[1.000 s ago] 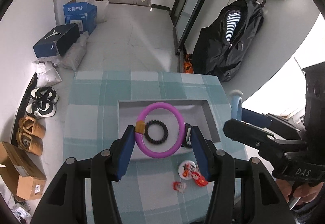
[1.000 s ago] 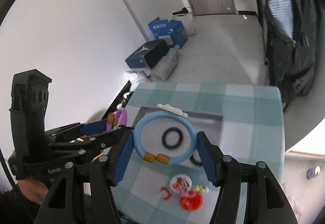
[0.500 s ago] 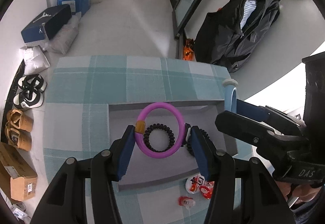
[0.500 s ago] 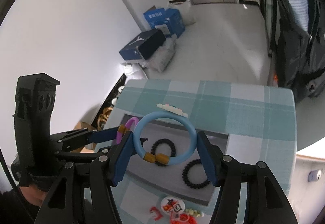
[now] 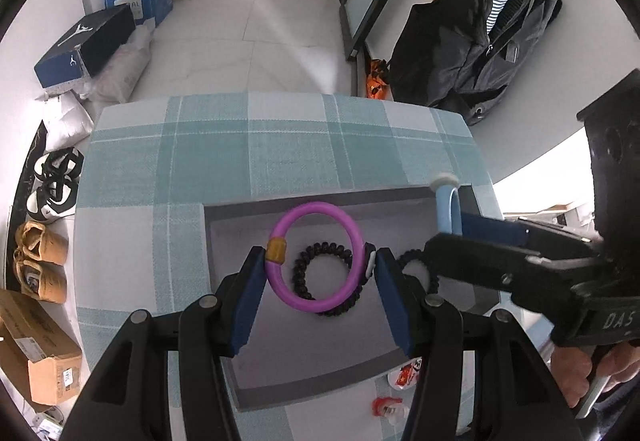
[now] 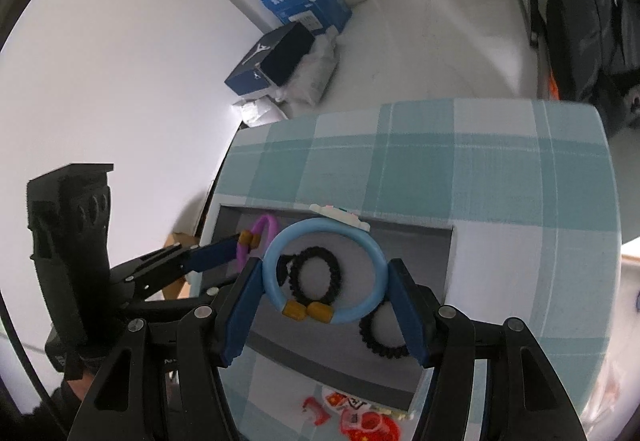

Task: Organize jewelry
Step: 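Carry the blue and purple rings over the grey box with both grippers, then open both grippers to release the rings into the grey box, then withdraw both grippers from the box toward the remaining items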

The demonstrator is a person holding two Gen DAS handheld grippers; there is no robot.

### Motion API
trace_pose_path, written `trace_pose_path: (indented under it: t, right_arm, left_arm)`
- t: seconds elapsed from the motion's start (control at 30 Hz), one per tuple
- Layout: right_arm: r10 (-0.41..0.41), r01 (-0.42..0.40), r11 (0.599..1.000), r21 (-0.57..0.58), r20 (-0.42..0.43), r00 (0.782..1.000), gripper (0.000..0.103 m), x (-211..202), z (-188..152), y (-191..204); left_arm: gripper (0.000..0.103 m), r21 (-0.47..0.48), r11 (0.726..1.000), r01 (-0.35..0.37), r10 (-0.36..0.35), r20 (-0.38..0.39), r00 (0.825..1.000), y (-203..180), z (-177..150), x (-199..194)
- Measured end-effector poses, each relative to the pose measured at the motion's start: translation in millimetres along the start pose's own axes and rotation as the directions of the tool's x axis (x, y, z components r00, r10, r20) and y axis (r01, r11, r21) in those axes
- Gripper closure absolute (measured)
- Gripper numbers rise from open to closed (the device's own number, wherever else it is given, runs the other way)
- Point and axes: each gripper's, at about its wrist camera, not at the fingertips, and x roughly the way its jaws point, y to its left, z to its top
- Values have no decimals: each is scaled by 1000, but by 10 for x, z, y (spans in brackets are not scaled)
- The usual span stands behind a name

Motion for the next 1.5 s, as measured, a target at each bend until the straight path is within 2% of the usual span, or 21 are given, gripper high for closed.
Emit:
trace_pose_path:
  t: [0.1,0.33,0.43,0.57,0.83,0.93,1.13,1.27,1.33,1.5]
  right_arm:
    - [0,0,1000,22,-5,1000,41,12,-3,-19]
    - [-4,3,999,38,12,1000,36,-11,10,-20]
    - [11,-13,999,31,40,999,26,-93,14,-3]
    - [8,-10,1000,26,86,996,24,-204,33,0]
    - [-14,6,999,53,148,989,21,-414,-3,-72]
    - [-14,7,999,42,159,987,20,-472,-49,-55]
    - [-24,29,999,-20,204,979,17,-633,-180,48]
    - [28,-27,1000,-7,232,972,17,-793,-287,69]
    - [34,-29,999,-24,257,966,16,-874,-351,113]
    - [15,8,997,-74,296,955,9,-994,-505,200]
  left_arm:
    - [53,-2,999,34,-34,-15,999,-10,24,32]
    - [51,-17,999,49,-49,-36,998,-7,57,53]
    - [34,-1,999,51,-51,-14,999,-8,45,-11]
    - [32,2,999,49,-49,8,999,-21,29,-63]
    - [32,15,1000,14,-14,53,998,-50,-26,-189]
    - [32,31,999,-21,19,67,998,-85,-63,-235]
    - [32,-4,997,-79,79,142,987,-84,-161,-414]
    - [32,-47,995,-90,97,177,979,-93,-296,-524]
    - [32,-63,993,-100,110,192,975,-115,-374,-567]
    - [32,-25,986,-164,166,234,958,-255,-500,-650]
